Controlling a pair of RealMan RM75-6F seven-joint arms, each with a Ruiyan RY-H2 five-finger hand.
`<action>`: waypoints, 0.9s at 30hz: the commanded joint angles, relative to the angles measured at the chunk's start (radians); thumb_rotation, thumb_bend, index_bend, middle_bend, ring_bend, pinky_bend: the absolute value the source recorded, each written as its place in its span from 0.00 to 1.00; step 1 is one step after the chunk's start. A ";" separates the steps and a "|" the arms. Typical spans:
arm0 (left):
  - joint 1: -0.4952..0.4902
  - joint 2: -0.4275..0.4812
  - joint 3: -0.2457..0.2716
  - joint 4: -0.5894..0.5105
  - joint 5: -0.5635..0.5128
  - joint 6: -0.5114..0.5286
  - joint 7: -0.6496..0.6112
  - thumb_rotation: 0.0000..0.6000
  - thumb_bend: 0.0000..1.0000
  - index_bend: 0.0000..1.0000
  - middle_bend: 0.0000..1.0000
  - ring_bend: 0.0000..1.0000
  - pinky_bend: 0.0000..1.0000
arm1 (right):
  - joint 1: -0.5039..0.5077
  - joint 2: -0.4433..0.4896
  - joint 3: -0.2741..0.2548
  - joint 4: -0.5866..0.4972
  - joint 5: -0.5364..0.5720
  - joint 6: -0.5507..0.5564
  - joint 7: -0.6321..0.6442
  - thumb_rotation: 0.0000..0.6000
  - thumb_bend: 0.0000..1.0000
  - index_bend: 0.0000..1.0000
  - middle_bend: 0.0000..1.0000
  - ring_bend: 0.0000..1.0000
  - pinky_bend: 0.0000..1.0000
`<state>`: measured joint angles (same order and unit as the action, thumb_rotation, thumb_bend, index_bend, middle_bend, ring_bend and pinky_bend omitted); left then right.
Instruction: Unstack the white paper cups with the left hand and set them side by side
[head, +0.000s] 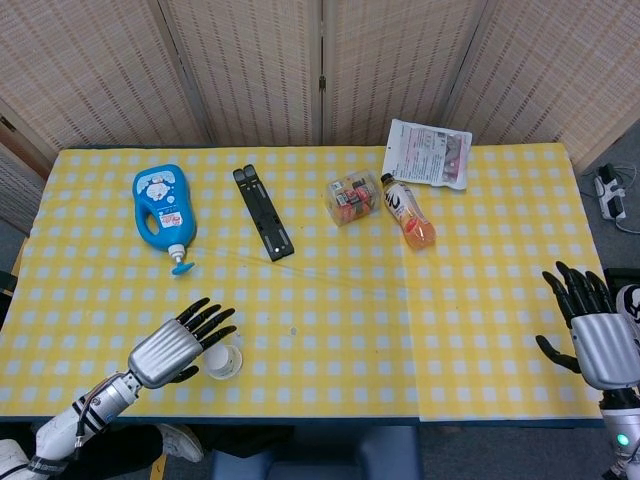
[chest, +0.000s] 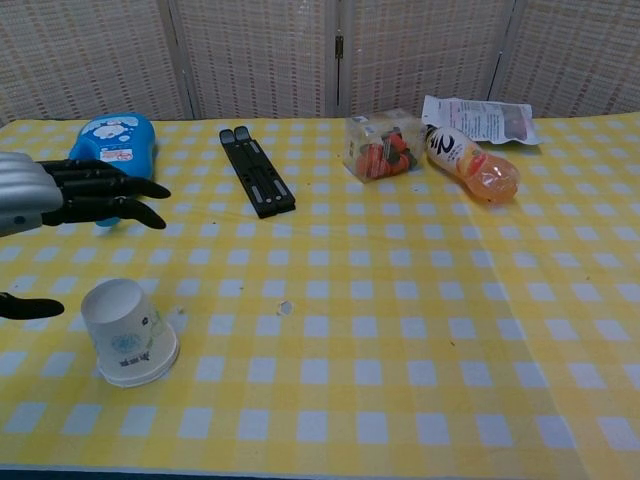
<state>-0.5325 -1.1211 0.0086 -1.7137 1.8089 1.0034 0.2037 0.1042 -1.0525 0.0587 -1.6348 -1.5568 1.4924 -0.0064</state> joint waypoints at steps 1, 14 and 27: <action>-0.037 -0.005 -0.004 -0.035 -0.041 -0.063 0.039 1.00 0.35 0.19 0.05 0.05 0.00 | -0.002 -0.002 -0.001 0.006 0.001 0.002 0.006 1.00 0.28 0.00 0.00 0.03 0.00; -0.061 0.029 0.006 -0.112 -0.160 -0.143 0.139 1.00 0.36 0.23 0.06 0.05 0.00 | 0.000 -0.014 -0.004 0.035 0.002 -0.009 0.035 1.00 0.28 0.00 0.00 0.03 0.00; -0.074 0.002 0.019 -0.096 -0.190 -0.146 0.146 1.00 0.39 0.26 0.07 0.06 0.00 | 0.000 -0.019 -0.004 0.047 0.001 -0.007 0.046 1.00 0.28 0.00 0.00 0.03 0.00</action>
<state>-0.6058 -1.1186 0.0272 -1.8101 1.6194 0.8580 0.3488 0.1041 -1.0718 0.0546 -1.5881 -1.5558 1.4850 0.0392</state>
